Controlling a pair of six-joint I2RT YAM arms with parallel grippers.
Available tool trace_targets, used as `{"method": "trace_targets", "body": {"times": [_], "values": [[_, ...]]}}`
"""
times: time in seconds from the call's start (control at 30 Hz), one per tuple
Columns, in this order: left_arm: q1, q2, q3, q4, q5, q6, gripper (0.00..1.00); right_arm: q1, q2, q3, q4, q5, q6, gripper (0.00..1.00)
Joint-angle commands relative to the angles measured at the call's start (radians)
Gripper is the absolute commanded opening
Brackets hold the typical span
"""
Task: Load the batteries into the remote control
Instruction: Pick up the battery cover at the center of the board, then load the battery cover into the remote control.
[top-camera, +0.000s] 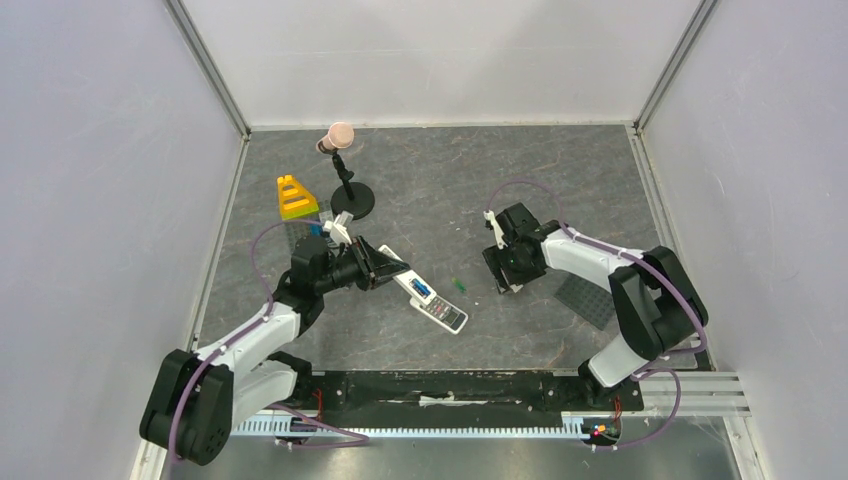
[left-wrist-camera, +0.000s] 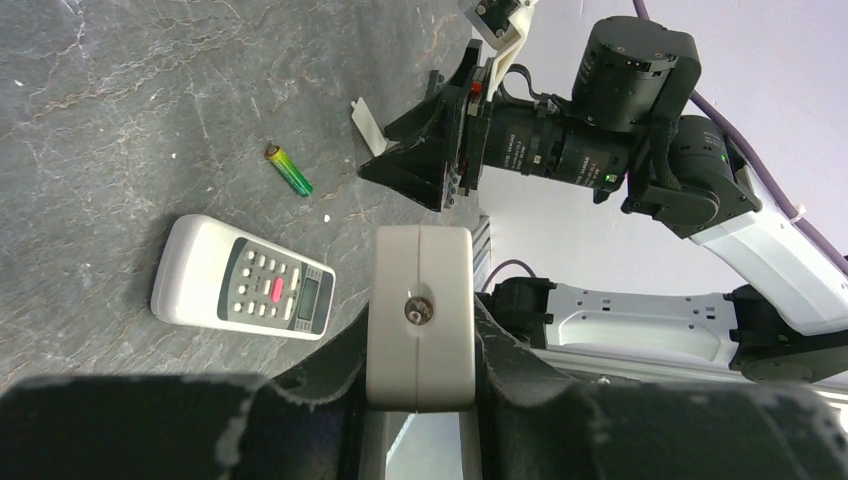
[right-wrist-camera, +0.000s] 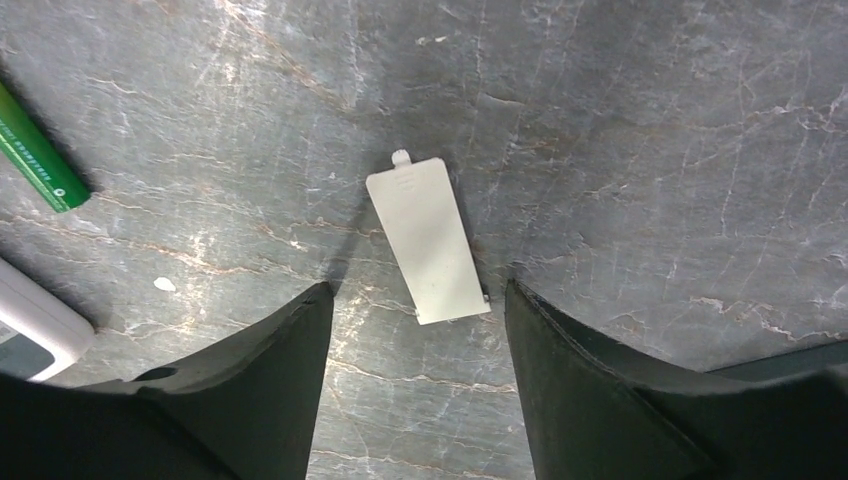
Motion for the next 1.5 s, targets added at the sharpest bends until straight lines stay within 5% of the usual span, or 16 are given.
{"method": "trace_targets", "body": {"times": [0.0, 0.53, 0.83, 1.1, 1.47], "values": [[0.003, 0.007, -0.009, 0.094, 0.026, -0.011, 0.02, 0.013, -0.007, -0.026, -0.018, 0.033, -0.007, 0.64], [0.003, 0.023, -0.038, 0.136, 0.034, 0.003, 0.02, 0.068, 0.013, -0.041, -0.025, 0.124, 0.026, 0.29], [0.0, 0.053, -0.042, 0.137, -0.001, 0.107, 0.02, 0.17, -0.183, -0.032, 0.022, 0.017, -0.008, 0.27], [-0.037, 0.142, -0.018, 0.162, -0.039, 0.186, 0.02, 0.409, -0.335, -0.019, 0.099, -0.05, 0.002, 0.26], [-0.135, 0.128, -0.007, 0.163, -0.114, 0.253, 0.02, 0.624, -0.253, 0.087, 0.083, 0.073, 0.089, 0.26]]}}
